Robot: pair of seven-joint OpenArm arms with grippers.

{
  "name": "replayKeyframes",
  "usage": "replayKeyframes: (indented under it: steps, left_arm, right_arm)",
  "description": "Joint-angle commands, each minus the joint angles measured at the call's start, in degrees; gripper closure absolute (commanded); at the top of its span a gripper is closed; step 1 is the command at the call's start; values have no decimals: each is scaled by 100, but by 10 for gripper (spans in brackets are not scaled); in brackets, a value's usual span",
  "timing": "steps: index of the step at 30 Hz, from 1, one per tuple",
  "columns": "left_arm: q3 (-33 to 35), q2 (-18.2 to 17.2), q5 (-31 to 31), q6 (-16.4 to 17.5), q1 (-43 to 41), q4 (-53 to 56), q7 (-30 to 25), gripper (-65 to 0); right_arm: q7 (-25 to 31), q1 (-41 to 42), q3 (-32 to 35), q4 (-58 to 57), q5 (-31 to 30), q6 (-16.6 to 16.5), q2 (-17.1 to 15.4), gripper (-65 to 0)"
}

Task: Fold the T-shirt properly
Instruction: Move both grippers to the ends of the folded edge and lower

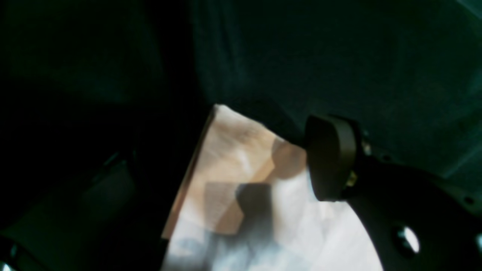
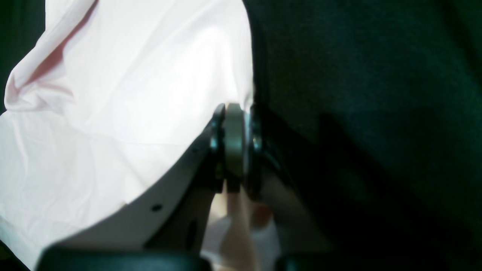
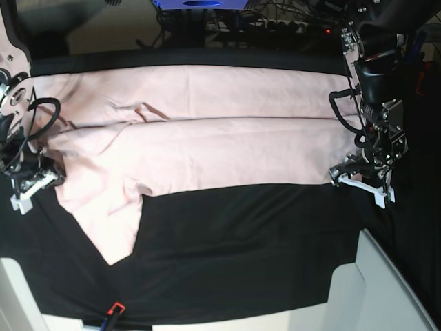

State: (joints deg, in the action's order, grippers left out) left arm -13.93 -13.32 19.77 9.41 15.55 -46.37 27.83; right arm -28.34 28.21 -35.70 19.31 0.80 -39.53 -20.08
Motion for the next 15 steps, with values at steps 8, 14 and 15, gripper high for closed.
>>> replayKeyframes:
  steps: [8, 14, 15]
  left_arm:
    - [-35, -44, 41, 22, 155, -53, -19, -175]
    - [-35, -52, 76, 22, 155, -106, -19, -39]
    - [-35, -52, 76, 22, 155, -106, -19, 0]
  right_arm:
    - [60, 146, 14, 87, -49, -47, -107, 0]
    - [60, 146, 14, 87, -49, -47, -107, 0]
    - [60, 146, 14, 87, -49, -47, -107, 0]
